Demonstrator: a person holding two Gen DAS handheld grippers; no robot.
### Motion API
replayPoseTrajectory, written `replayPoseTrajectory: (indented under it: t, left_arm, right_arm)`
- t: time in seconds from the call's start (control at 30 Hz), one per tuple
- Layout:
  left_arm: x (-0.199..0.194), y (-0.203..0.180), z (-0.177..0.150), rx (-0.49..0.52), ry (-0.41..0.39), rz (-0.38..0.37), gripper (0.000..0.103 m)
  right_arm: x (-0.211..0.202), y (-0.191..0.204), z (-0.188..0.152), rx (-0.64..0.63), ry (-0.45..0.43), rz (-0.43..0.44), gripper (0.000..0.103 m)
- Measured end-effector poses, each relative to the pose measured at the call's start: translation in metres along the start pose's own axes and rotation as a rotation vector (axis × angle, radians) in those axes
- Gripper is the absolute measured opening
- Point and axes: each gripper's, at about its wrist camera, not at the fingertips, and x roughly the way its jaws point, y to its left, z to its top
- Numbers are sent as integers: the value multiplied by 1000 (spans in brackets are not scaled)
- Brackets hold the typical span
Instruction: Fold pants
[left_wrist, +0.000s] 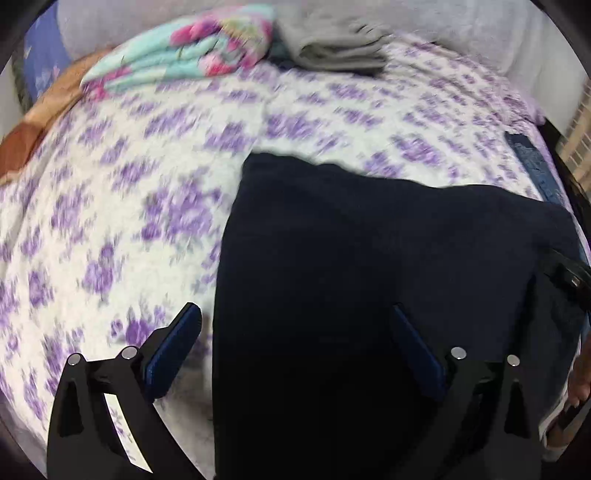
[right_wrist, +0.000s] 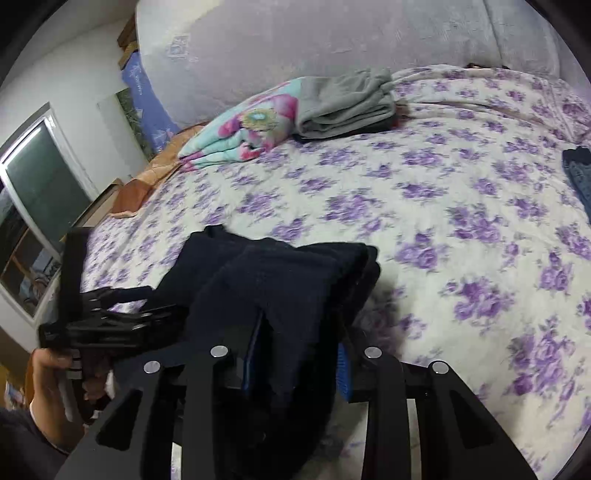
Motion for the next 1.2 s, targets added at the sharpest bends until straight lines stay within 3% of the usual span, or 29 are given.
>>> replayPoseTrajectory:
  t: [0.07, 0.1, 0.13, 0.23, 0.4, 0.57, 0.7, 0.87, 0.97, 1.1, 1.2]
  left_arm:
    - [6, -3, -1, 19, 11, 19, 98]
    - [10, -2, -3, 5, 22, 14, 99]
    - [14, 0, -4, -15, 31, 3, 99]
    - [14, 7, -8, -47, 21, -39, 99]
    - [13, 7, -11, -45, 15, -34, 99]
    - [11, 6, -12, -52, 8, -32, 99]
    - [6, 10, -13, -47, 30, -54, 99]
    - [-15, 46, -22, -91, 10, -24, 99]
    - [-10, 62, -29, -123, 31, -117, 99]
    - [-13, 46, -41, -25, 28, -102, 98]
    - [-16, 38, -46, -23, 19, -102, 98]
  right_arm:
    - [15, -12, -5, 7, 42, -47, 45]
    - [19, -18, -9, 30, 50, -72, 72]
    - [20, -24, -12, 63, 39, -112, 91]
    - [10, -24, -18, 49, 31, -104, 89]
    - [-19, -15, -25, 42, 59, 25, 89]
    - [-25, 12, -33, -50, 9, -38, 89]
    - [4, 21, -47, -107, 116, -104, 91]
    - [5, -3, -57, -9, 176, -6, 93]
    - [7, -1, -59, -14, 162, -13, 97]
    - [9, -5, -59, 19, 159, 8, 99]
    - [13, -11, -57, 76, 149, 59, 100]
